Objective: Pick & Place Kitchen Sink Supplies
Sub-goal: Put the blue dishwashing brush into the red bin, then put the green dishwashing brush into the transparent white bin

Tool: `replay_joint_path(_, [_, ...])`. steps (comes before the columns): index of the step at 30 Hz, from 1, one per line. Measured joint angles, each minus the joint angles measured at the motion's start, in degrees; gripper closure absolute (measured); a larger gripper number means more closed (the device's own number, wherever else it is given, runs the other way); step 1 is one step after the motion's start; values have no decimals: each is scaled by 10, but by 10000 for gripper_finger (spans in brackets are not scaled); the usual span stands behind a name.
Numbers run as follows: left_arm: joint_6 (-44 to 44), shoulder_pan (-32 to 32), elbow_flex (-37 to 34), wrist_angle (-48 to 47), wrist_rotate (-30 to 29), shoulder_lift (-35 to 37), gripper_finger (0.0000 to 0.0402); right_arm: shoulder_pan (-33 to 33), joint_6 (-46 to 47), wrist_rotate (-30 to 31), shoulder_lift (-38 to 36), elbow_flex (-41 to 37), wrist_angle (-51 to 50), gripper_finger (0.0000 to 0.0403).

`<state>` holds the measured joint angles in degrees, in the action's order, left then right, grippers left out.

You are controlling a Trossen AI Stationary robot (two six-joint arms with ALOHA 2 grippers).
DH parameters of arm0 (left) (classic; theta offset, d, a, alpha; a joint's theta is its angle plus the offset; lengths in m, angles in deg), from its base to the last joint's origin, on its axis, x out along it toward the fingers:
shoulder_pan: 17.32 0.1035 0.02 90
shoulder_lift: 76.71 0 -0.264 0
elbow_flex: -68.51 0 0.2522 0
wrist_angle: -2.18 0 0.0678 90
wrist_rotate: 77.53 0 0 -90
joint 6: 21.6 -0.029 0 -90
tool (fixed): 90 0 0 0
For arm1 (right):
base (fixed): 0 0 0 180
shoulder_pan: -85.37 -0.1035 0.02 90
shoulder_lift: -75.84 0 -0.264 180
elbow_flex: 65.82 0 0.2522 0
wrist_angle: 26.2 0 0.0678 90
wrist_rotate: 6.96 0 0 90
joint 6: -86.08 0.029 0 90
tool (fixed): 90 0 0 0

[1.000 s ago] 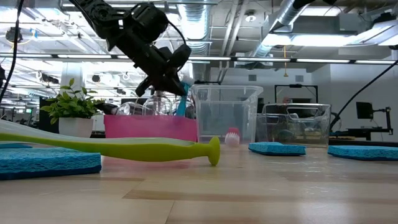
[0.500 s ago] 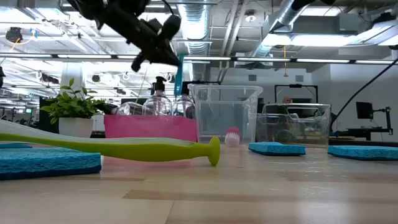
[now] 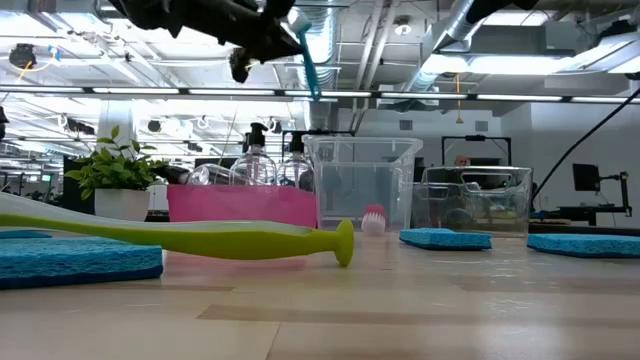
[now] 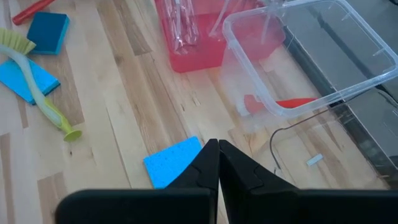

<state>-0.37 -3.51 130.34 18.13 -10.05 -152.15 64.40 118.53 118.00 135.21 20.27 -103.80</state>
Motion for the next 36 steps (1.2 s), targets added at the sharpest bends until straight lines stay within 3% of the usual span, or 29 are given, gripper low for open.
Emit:
replay_joint_path(9, [28,12,0,103,48,-121,396,0,0,0,0,0,0,402])
replay_joint_path(15, [25,22,17,124,49,-150,385,0,0,-5,0,0,0,402])
replay_joint_path(24, [-16,18,21,121,56,-151,292,0,-2,-6,0,0,0,402])
replay_joint_path(29, [-14,17,21,104,101,-149,238,0,-10,-6,0,0,0,402])
replay_joint_path(36, [-53,-22,21,79,120,-110,220,0,-31,-5,0,0,0,402])
